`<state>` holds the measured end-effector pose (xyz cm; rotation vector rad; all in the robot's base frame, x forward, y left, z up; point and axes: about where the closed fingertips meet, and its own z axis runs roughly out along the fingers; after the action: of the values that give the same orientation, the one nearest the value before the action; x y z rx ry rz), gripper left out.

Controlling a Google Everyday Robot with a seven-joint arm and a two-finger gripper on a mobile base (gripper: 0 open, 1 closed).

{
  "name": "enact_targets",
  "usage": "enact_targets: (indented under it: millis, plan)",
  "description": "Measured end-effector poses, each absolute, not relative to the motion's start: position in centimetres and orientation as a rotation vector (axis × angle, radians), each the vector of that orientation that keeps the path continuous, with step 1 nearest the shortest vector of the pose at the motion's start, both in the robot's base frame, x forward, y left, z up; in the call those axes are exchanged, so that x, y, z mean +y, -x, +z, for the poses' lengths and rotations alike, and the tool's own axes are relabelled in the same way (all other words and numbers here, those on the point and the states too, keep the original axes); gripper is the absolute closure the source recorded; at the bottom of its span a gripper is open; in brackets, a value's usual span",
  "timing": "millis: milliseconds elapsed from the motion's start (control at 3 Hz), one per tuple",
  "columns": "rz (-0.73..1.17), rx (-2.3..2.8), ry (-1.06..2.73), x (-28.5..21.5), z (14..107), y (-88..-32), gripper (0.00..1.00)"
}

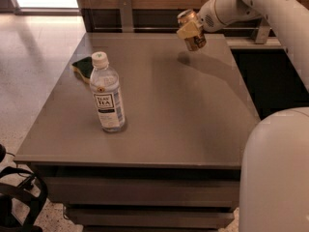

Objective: Knock orange can over

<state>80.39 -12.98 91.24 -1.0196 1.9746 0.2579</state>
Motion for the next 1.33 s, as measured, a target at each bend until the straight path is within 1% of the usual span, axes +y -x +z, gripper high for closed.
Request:
enact_targets:
  millis: [667,1333]
  plan:
    - [0.271,2.101,1.14,-12.3,88.3,-79.5,1.0]
    - [0.28,2.202,1.245,-11.2,85.4,-79.9,1.0]
